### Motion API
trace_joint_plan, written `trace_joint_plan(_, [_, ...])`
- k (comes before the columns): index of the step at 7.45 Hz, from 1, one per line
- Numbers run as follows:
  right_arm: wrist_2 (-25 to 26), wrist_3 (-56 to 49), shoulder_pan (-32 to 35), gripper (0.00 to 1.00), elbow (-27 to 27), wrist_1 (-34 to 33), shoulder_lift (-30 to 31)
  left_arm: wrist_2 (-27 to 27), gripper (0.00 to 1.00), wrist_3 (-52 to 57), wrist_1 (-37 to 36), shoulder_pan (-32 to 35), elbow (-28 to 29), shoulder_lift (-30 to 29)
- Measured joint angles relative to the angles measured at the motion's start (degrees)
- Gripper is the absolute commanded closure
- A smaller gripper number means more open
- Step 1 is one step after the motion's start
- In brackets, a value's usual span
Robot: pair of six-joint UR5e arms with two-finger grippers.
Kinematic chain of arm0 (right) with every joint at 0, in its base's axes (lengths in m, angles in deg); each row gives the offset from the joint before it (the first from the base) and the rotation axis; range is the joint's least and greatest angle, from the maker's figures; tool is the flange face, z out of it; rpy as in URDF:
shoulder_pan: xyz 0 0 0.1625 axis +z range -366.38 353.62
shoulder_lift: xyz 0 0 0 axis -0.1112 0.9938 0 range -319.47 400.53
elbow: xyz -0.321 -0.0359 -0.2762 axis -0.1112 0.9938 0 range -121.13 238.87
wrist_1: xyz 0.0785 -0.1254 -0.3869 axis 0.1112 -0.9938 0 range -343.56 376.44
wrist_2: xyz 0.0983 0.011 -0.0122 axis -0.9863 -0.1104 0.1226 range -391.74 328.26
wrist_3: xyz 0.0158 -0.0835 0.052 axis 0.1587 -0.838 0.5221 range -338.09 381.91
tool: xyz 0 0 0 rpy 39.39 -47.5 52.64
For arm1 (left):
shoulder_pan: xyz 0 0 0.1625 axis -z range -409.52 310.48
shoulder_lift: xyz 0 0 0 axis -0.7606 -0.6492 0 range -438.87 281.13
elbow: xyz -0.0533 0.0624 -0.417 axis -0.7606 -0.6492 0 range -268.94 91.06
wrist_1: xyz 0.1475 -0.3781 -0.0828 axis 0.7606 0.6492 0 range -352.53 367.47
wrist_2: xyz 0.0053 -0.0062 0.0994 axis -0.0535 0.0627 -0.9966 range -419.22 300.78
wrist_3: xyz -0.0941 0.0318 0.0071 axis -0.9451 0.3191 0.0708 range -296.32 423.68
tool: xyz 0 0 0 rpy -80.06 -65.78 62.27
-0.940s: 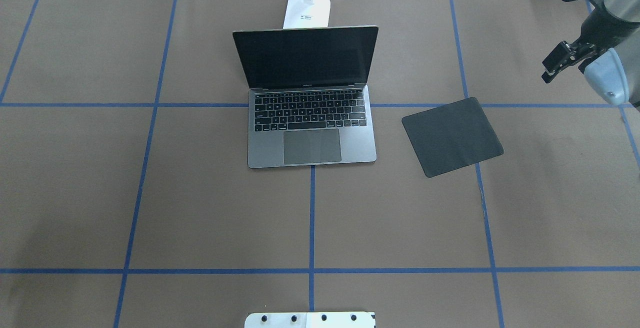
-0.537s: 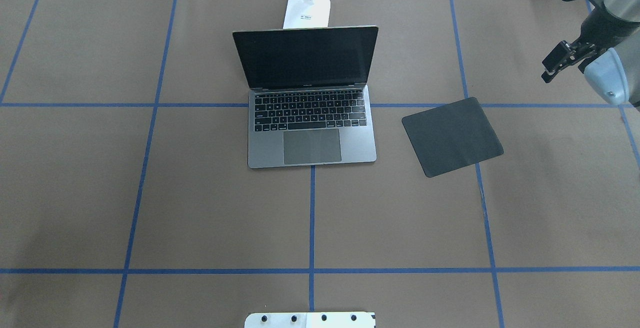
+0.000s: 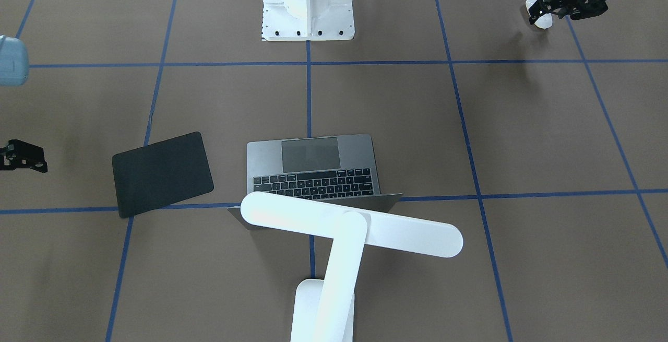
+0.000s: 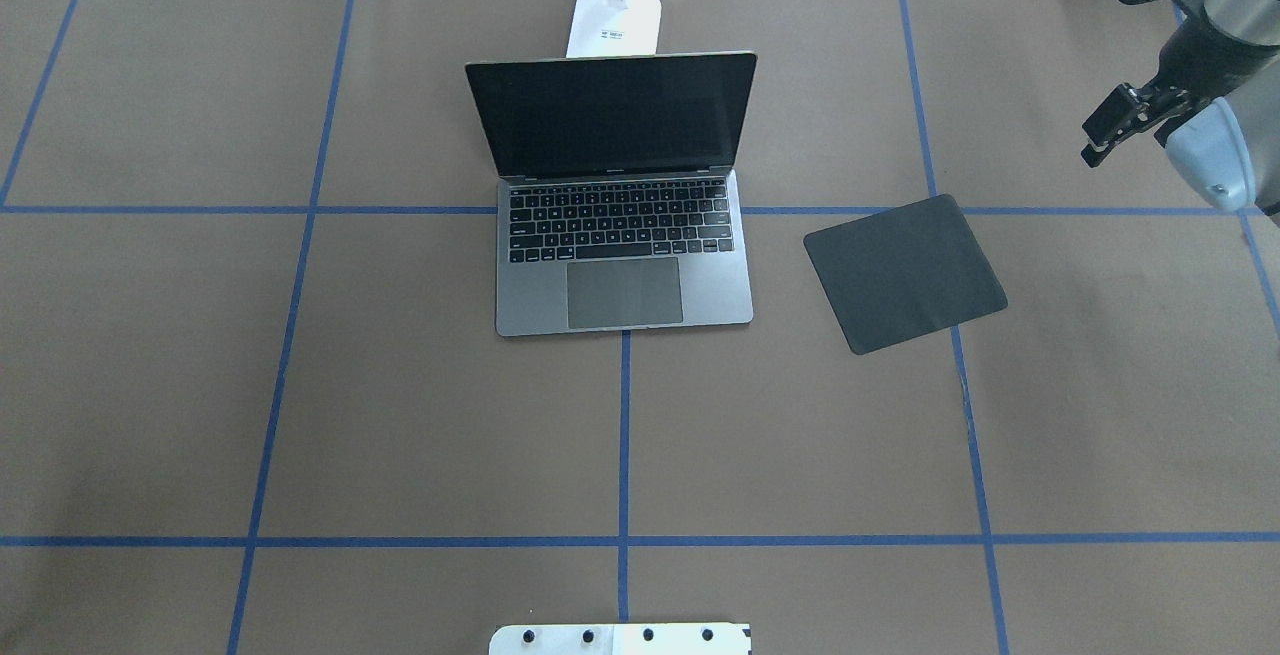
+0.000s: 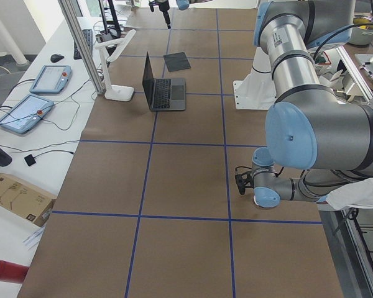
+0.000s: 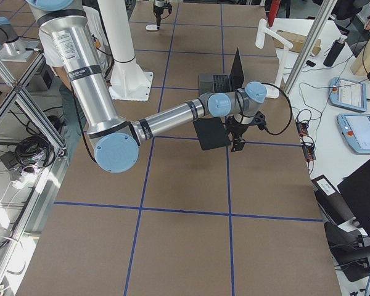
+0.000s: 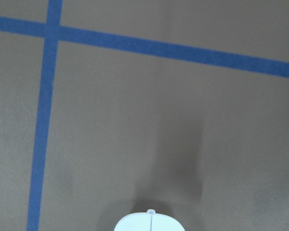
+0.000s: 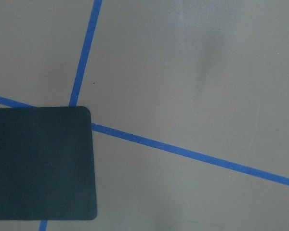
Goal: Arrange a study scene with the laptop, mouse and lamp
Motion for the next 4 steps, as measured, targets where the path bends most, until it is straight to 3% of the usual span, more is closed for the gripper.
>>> trace_joint_plan(4, [0.01, 0.07, -0.07, 0.01, -0.10, -0.07, -0.17, -1.45, 0.01, -4.65, 0.17, -6.30, 0.08, -0.02])
